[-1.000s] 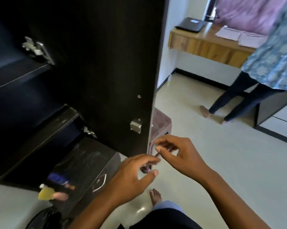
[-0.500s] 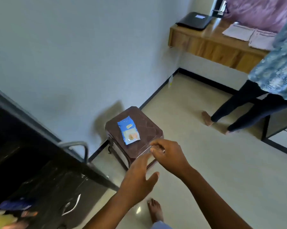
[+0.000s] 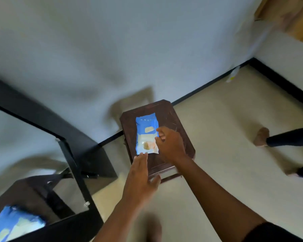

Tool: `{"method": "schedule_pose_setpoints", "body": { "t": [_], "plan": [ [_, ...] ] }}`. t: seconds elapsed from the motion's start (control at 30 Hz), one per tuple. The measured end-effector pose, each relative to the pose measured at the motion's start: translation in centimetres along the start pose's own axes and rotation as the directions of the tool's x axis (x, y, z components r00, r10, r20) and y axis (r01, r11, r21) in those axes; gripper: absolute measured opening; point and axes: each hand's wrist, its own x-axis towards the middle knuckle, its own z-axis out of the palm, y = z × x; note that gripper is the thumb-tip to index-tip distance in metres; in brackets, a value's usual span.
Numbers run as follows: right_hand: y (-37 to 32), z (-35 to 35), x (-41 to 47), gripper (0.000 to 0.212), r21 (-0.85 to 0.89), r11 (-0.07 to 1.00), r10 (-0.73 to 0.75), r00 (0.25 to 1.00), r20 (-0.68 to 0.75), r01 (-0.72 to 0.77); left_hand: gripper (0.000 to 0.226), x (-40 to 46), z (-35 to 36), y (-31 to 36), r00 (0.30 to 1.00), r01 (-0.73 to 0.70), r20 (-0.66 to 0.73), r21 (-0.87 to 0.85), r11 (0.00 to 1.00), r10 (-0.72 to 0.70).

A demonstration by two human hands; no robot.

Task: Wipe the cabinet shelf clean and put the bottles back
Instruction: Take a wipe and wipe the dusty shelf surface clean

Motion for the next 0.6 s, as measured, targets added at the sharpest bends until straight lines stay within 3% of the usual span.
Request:
{"method": "schedule_pose_setpoints", "body": {
  "t": [0.23, 0.47, 0.6],
  "plan": [
    [4.8, 6.0, 7.9, 0.041, -0.043, 0.997, -0.068, 0.996, 0.053, 0.07, 0.09, 8.1, 3.4, -2.9, 0.987, 0.152, -0.047, -0.009, 0.988, -0.152],
    [6.1, 7.6, 10.3, 0.029, -0.119, 0.978, -0.173, 0.985, 0.002, 0.172, 0.092, 11.4, 4.4, -4.9, 0.981, 0.193, 0.001, 0.021, 0.981, -0.193],
    [6.2, 7.6, 10.9, 0.019, -0.096, 0.983, -0.155, 0.988, 0.009, 0.155, 0.092, 11.7, 4.4, -5.3, 0.982, 0.189, 0.004, 0.028, 0.982, -0.189]
  ]
}}
